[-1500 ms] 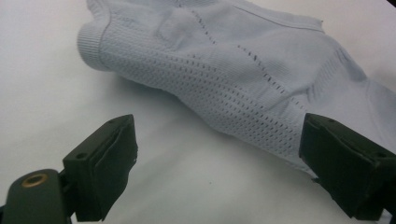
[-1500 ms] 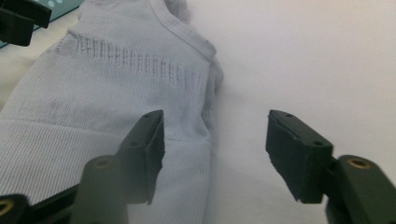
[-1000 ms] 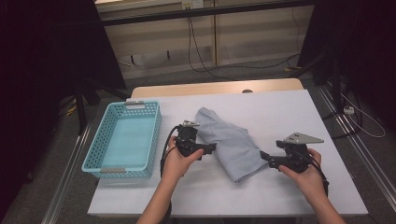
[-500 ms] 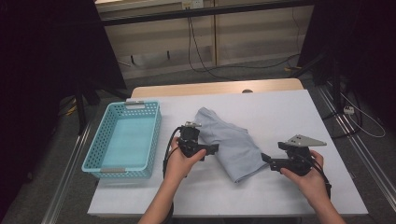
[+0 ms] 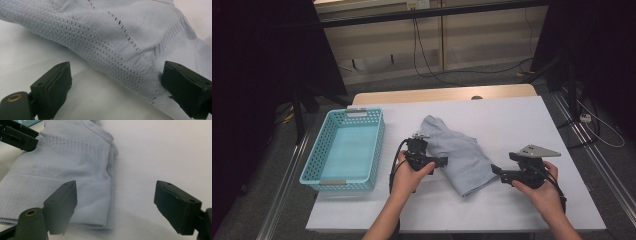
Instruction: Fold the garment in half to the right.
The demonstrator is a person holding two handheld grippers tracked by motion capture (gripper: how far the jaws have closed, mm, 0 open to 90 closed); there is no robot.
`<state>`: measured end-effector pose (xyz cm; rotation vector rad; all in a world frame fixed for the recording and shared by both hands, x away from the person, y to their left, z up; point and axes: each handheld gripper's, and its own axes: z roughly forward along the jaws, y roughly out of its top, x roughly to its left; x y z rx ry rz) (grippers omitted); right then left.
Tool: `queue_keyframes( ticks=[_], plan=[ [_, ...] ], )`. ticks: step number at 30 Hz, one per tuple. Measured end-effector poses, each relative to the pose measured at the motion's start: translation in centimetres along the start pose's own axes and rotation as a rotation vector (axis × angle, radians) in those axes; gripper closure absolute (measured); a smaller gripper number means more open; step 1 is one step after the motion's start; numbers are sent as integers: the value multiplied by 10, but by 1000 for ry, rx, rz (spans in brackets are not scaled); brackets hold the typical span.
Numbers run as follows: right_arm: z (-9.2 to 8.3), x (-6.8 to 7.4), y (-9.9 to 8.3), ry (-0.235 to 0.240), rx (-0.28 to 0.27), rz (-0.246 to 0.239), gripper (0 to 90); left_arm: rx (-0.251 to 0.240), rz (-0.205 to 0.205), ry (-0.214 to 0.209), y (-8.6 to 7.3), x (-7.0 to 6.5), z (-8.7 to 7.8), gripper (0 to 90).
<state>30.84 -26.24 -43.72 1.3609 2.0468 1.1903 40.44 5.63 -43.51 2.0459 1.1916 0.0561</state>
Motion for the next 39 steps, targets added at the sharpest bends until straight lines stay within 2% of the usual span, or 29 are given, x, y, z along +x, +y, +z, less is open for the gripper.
queue_keyframes(
  ticks=[6,10,15,19,26,32,34,39],
  plan=[
    [0,0,0,3,2,-1,190,-5,-18,-6,-2,0,3,114],
    [0,0,0,4,2,-2,190,1,-25,-8,-2,-1,5,163],
    [0,0,0,4,2,-1,190,11,-58,-29,-3,-1,5,236],
    [0,0,0,5,4,-5,191,21,-69,-41,-3,-1,5,289],
    [-1,0,0,6,3,-5,192,34,-101,-42,-4,-3,8,370],
    [0,0,0,6,2,-8,192,49,-106,-48,-5,-4,10,442],
    [-1,0,0,6,1,-10,192,46,-122,-47,-5,-5,10,464],
    [-1,-1,0,5,1,-7,192,48,-107,-38,-5,-7,11,525]
  ],
)
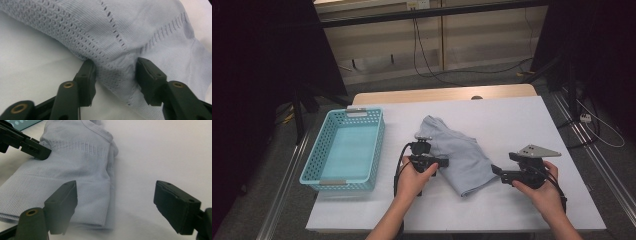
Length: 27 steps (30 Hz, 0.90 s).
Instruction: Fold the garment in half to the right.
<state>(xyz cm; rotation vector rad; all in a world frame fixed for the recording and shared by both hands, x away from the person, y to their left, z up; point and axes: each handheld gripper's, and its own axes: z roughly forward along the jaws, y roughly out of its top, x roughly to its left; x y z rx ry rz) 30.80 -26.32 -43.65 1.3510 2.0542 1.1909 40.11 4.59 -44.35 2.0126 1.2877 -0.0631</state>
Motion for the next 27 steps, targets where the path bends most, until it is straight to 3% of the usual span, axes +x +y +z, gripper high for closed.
queue_keyframes(
  ticks=[9,17,27],
  plan=[
    [-1,-1,0,0,-8,3,193,-10,-15,7,1,-3,-2,678],
    [-2,-2,1,-2,-12,5,192,-3,-56,-29,6,5,-9,707],
    [-3,-2,0,-1,-12,5,192,-15,-111,-29,12,31,-31,704]
  ],
)
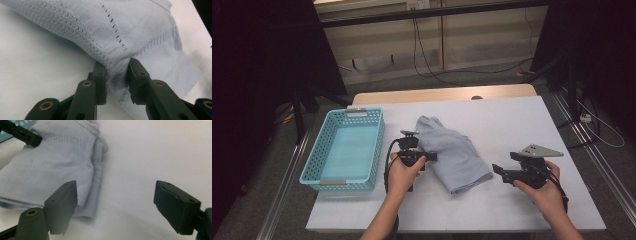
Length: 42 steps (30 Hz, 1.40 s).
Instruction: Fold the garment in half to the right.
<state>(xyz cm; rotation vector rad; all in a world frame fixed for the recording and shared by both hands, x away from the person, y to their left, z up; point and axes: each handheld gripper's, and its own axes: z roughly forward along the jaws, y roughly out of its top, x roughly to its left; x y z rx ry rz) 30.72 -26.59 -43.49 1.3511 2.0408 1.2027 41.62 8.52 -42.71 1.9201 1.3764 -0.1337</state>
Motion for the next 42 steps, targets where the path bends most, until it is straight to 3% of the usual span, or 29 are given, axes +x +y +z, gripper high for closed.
queue_keyframes(
  ticks=[4,7,14,18,23,26,36,42],
  plan=[
    [0,0,0,1,0,0,192,-30,-16,32,4,11,-10,702],
    [1,1,0,1,3,2,192,-59,9,107,6,16,-16,705],
    [2,2,0,2,5,-6,192,-123,-26,116,10,27,-28,726],
    [3,2,-1,3,10,-2,192,-132,-46,86,7,29,-29,676],
    [5,4,1,10,6,-7,192,-92,-38,60,1,26,-21,476],
    [7,4,2,14,7,-12,192,-74,-32,57,-3,24,-15,421],
    [8,5,3,18,7,-10,191,-64,-54,12,-10,20,7,391],
    [7,4,2,14,4,-8,192,-77,-46,20,-9,14,16,405]
  ],
)
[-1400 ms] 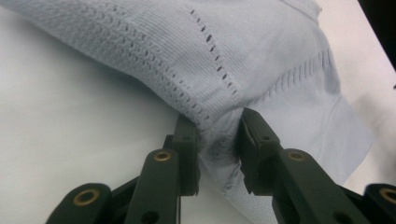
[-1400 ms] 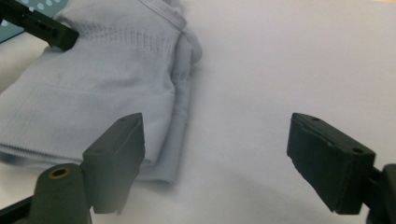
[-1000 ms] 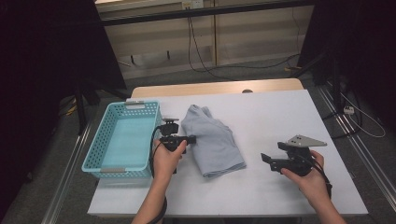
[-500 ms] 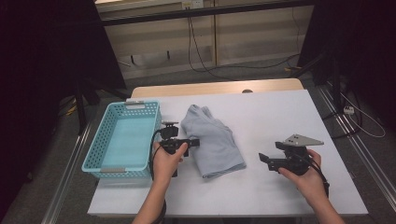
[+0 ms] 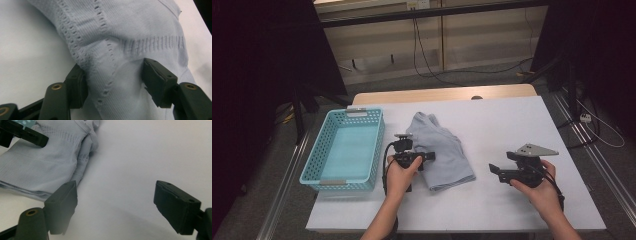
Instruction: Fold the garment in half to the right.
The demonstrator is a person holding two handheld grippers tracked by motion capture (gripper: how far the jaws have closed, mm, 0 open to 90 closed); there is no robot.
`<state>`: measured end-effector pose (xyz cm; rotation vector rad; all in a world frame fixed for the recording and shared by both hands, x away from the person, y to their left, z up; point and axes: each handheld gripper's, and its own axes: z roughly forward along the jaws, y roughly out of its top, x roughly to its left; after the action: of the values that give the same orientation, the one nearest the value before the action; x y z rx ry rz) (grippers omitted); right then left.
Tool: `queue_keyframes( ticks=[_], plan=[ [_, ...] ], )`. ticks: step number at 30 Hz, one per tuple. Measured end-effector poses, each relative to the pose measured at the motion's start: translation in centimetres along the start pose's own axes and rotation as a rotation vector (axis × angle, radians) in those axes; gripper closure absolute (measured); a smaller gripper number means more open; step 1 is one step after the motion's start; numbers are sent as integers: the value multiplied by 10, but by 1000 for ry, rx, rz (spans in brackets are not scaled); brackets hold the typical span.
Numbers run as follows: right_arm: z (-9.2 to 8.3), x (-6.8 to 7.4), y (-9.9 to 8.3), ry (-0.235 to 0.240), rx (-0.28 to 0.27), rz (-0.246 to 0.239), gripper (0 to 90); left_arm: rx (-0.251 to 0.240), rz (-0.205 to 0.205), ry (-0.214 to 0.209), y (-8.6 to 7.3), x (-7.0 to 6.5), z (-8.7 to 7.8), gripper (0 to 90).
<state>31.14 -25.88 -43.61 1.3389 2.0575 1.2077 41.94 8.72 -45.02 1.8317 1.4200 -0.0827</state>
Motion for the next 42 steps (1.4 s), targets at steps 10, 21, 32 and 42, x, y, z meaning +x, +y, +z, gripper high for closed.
queue_keyframes(
  ticks=[10,21,32,42],
  plan=[
    [-4,-4,-2,-9,-3,15,191,1,-31,-6,7,-9,17,602],
    [-6,-5,-1,1,-14,27,188,89,7,18,31,-22,1,711],
    [-8,-4,1,13,-28,32,179,207,116,127,64,-31,-27,713],
    [-4,1,1,43,-26,40,136,274,186,175,75,-32,-41,713]
  ],
)
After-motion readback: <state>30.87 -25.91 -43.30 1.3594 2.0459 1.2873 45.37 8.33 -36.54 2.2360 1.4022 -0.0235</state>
